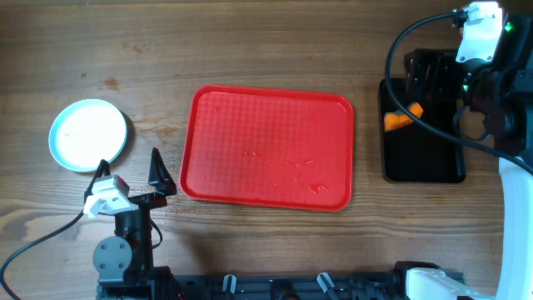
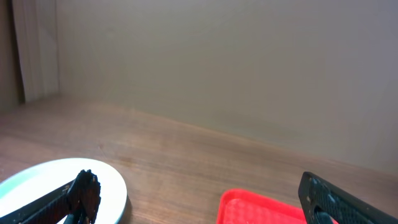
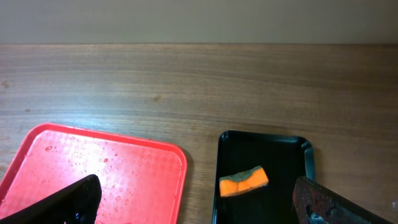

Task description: Clean dirty plates on tray and stack at the side

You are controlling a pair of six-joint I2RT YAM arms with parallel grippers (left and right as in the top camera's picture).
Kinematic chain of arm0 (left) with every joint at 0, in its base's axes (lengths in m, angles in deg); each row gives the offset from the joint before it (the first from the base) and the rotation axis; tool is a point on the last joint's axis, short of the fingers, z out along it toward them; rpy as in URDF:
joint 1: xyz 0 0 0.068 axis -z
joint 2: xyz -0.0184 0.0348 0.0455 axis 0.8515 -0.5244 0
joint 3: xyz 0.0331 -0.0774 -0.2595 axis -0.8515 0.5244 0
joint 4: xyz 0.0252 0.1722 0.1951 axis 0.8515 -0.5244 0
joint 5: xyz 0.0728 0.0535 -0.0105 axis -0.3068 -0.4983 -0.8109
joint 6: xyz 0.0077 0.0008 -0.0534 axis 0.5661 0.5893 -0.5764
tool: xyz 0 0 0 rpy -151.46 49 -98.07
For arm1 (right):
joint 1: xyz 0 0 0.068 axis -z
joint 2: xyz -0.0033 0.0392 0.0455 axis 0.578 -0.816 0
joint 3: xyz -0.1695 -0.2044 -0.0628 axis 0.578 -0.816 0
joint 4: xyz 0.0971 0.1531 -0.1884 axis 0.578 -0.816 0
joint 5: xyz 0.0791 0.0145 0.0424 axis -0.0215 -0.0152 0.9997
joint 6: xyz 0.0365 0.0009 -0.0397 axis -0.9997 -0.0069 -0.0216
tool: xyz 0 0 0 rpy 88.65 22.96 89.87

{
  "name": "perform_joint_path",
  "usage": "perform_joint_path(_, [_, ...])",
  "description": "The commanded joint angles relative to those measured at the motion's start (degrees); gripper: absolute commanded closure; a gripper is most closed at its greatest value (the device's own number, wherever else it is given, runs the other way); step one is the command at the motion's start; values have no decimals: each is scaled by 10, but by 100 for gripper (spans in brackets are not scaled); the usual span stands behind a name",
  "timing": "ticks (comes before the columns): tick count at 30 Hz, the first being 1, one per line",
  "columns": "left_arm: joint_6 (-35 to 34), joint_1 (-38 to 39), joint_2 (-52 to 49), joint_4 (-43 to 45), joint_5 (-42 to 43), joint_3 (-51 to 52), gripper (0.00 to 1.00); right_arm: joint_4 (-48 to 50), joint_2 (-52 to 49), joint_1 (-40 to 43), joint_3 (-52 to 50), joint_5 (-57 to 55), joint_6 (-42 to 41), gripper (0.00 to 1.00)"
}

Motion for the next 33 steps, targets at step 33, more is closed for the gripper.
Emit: perform_joint_path(33, [71, -3, 6, 11, 93, 84, 0, 2, -18, -1, 11, 6, 5, 0])
